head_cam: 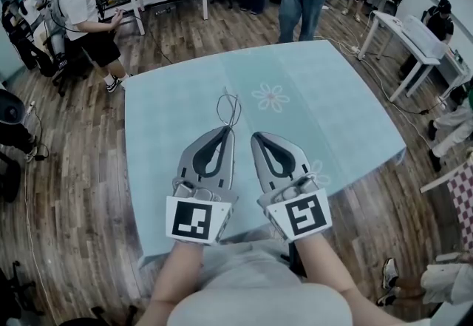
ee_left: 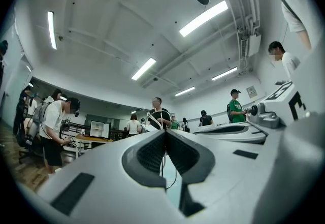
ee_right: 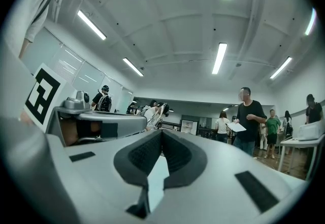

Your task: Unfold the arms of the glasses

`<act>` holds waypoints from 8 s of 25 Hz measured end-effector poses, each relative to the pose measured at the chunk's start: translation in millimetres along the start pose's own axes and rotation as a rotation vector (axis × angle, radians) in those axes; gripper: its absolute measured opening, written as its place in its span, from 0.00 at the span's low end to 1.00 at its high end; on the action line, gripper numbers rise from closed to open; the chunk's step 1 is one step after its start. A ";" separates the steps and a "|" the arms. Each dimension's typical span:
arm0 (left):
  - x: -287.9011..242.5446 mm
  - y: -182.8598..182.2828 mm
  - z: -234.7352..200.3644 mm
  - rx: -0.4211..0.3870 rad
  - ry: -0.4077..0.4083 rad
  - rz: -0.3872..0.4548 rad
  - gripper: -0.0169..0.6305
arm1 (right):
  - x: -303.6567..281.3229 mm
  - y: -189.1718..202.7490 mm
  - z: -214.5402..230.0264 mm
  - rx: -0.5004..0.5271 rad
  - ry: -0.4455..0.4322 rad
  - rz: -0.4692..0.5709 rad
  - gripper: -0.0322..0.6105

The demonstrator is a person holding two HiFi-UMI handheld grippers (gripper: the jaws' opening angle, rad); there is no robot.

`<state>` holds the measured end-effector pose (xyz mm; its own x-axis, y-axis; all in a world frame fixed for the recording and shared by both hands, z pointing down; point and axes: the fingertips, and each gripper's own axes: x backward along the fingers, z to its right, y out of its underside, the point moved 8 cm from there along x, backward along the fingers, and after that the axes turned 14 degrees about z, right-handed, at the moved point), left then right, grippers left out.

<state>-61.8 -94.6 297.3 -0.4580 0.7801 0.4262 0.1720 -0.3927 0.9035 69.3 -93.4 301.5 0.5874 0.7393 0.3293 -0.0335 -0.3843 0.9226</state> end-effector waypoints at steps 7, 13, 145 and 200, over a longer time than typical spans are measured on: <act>-2.2 -0.4 -9.3 0.189 0.002 0.020 0.04 | -0.6 0.5 2.1 -0.014 -0.002 -0.010 0.06; 2.9 2.9 -13.8 0.287 -0.008 0.034 0.04 | 0.2 3.5 -2.0 -0.019 -0.004 -0.004 0.06; 27.7 42.4 -24.3 1.475 -0.176 -0.118 0.04 | 2.6 65.9 73.3 -0.007 0.082 -0.207 0.10; 33.2 36.3 -36.3 1.673 -0.163 -0.133 0.04 | -10.8 68.3 10.2 -0.064 -0.158 -0.059 0.20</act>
<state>-102.5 -100.6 342.5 -0.4744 0.8435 0.2519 0.8621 0.5031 -0.0610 69.0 -133.2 359.0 0.7092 0.6618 0.2433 -0.0436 -0.3032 0.9519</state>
